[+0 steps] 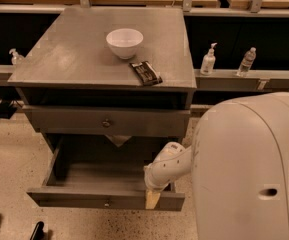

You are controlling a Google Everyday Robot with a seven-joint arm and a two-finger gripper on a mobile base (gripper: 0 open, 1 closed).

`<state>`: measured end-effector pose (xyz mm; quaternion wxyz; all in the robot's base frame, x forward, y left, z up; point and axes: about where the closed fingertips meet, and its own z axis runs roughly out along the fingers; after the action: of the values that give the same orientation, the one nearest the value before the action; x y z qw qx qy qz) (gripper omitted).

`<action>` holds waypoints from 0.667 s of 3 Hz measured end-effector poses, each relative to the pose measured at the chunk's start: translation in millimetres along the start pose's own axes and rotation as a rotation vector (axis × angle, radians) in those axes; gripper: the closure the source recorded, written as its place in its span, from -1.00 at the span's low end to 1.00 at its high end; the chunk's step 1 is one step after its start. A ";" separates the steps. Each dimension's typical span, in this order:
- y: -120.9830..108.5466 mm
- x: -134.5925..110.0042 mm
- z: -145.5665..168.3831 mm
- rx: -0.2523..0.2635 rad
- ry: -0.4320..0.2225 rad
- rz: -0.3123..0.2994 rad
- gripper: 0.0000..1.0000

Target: Close middle drawer

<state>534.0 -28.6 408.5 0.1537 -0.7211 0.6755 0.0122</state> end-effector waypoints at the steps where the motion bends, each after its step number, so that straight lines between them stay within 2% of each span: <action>1: 0.0 0.0 0.0 0.000 0.000 0.000 -0.22; 2: 0.9 -0.2 -1.5 0.000 0.000 0.000 0.06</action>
Offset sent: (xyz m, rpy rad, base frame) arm -0.0138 0.0368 0.1190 0.2894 -0.2567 0.0899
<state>532.8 -28.9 409.8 0.1538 -0.7211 0.6755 0.0122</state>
